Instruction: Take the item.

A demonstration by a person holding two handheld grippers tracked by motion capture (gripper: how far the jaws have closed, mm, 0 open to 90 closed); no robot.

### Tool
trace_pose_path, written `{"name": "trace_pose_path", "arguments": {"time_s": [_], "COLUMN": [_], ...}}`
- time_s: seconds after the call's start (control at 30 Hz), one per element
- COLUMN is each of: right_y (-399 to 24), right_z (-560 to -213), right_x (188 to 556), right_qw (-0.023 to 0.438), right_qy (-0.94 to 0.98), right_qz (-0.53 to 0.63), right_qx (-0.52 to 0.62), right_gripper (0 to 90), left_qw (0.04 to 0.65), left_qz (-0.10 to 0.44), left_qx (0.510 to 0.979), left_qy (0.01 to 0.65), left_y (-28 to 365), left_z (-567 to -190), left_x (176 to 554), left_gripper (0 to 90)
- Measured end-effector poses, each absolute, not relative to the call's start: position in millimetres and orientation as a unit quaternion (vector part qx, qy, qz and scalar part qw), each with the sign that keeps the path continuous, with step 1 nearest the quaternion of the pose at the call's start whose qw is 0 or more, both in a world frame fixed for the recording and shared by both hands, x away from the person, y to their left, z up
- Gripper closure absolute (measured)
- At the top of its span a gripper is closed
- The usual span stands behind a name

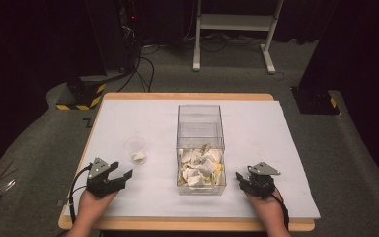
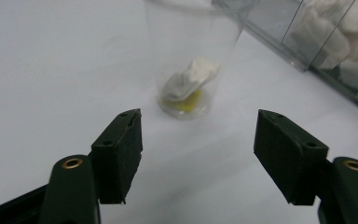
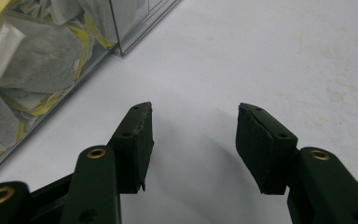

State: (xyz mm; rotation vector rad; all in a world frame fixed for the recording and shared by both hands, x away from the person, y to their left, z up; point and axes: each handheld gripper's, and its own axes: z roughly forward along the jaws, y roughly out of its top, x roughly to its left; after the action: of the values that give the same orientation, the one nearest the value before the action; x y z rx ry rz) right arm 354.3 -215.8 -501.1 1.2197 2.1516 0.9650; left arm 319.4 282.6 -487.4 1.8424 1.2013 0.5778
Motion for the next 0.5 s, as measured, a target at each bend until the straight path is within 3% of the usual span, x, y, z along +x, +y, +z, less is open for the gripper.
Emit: {"name": "trace_pose_path", "arguments": {"time_s": [0.5], "right_y": [-219.8], "right_z": [-494.9], "right_x": [344.4], "right_qw": [0.237], "right_qy": [0.778], "right_qz": [0.377], "right_qx": [0.443], "right_gripper": [42.7], "left_qw": [0.351], "left_qz": [0.236], "left_qx": [0.769], "left_qy": [0.48], "left_y": [272.9], "left_z": [-507.5], "left_x": [322.4], "left_gripper": [32.5]}}
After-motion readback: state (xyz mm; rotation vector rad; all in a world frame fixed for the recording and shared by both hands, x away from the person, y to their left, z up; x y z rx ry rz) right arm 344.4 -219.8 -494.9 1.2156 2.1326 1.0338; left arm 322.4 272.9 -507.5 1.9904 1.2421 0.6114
